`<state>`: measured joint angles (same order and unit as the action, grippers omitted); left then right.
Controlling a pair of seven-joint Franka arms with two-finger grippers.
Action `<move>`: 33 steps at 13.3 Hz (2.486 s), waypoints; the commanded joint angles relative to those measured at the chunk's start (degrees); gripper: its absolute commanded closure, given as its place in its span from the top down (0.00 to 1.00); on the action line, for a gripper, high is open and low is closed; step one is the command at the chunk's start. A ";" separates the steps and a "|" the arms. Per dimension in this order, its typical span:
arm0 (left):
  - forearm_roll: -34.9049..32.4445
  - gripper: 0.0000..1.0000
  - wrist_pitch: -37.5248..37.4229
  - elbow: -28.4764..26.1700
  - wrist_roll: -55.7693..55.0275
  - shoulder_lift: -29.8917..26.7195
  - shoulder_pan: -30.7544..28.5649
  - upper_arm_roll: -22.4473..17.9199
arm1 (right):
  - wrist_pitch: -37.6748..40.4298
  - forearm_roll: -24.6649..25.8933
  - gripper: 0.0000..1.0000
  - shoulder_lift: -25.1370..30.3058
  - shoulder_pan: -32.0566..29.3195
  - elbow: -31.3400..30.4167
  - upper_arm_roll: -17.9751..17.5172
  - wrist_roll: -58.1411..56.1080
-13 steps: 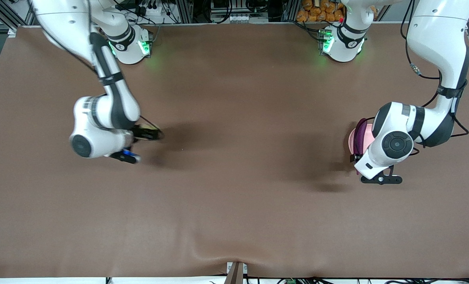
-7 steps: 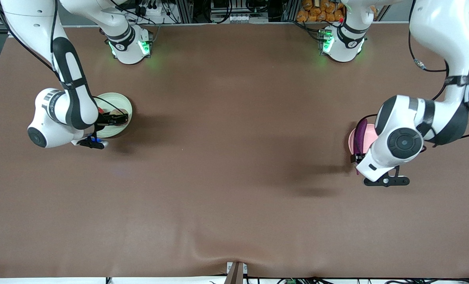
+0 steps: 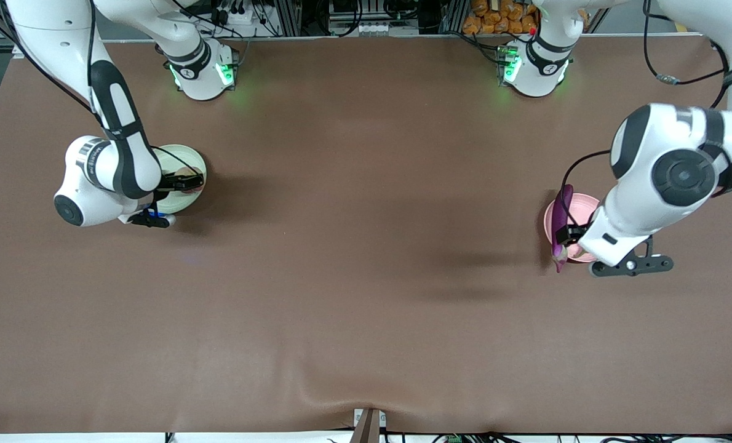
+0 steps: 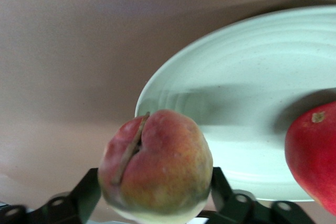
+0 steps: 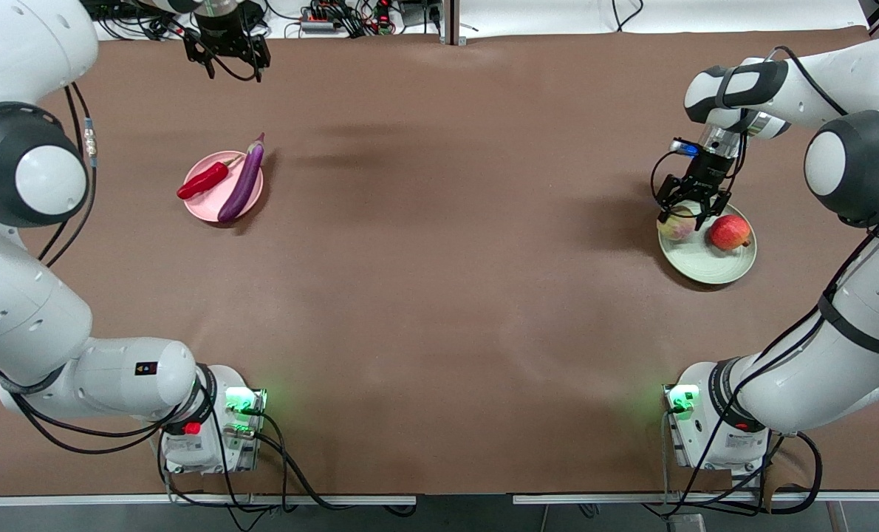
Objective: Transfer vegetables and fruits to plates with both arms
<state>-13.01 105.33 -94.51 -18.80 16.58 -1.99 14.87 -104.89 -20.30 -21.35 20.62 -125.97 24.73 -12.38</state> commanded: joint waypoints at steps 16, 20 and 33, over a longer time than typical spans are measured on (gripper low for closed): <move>11.25 1.00 -17.35 7.76 13.34 -10.60 -4.07 -0.63 | 14.28 4.04 1.00 -8.80 -12.51 61.72 -11.08 -0.89; 10.28 1.00 -20.41 8.38 13.87 -11.39 -1.19 -3.24 | 19.78 4.74 1.00 -4.49 -16.75 62.33 -15.94 -0.46; 11.07 1.00 -25.18 6.01 17.13 -18.16 3.14 -9.33 | 16.47 17.74 1.00 26.72 -19.73 30.26 -26.04 18.45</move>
<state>-2.53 80.18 -87.71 -2.35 -0.87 1.31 5.33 -85.73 -3.92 -1.04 2.72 -87.39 1.05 5.50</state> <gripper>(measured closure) 0.000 0.000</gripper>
